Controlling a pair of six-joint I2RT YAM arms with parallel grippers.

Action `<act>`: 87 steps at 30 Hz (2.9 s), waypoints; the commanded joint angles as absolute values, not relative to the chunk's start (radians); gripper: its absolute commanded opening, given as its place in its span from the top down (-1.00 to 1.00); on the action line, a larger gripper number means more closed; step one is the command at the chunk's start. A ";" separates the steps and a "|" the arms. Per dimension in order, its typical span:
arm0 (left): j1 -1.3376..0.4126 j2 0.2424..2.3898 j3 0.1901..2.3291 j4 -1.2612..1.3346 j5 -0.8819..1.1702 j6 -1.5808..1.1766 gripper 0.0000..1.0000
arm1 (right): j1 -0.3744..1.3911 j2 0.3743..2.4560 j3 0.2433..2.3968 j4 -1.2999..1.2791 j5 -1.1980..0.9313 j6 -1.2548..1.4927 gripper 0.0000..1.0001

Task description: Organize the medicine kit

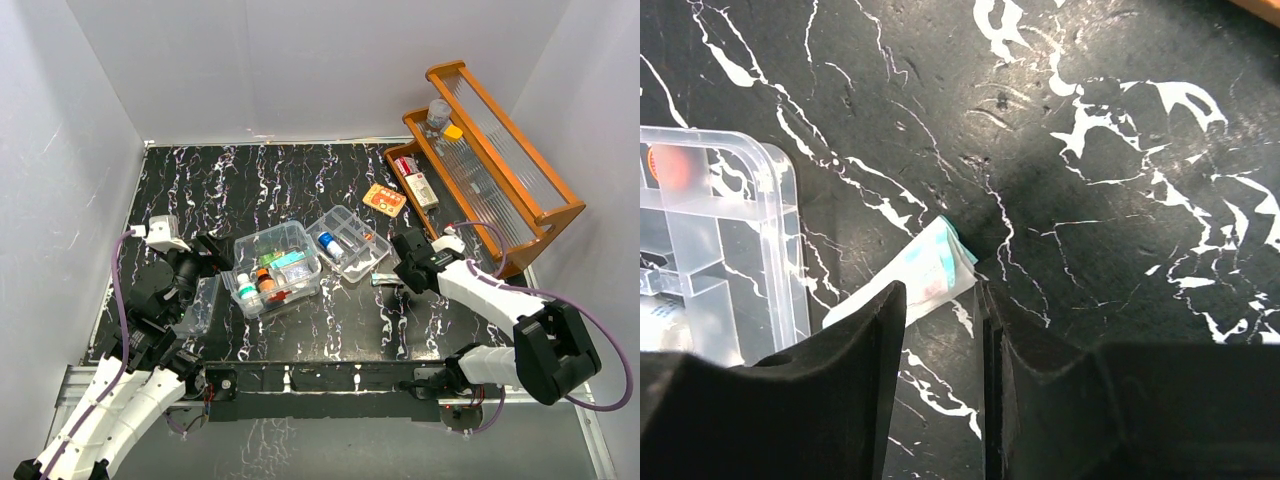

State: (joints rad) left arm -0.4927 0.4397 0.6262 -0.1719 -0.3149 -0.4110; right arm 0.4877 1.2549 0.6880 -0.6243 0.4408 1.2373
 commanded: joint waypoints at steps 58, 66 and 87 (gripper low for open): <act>-0.493 0.434 0.629 -0.161 -0.342 -0.405 -0.60 | 0.455 1.383 0.700 -0.506 0.388 1.211 0.44; -0.492 0.433 0.629 -0.163 -0.344 -0.405 -0.60 | 0.451 1.307 0.690 -0.491 0.400 1.183 1.00; -0.492 0.430 0.629 -0.163 -0.344 -0.406 -0.60 | 0.449 1.134 0.798 -0.334 0.232 0.833 1.00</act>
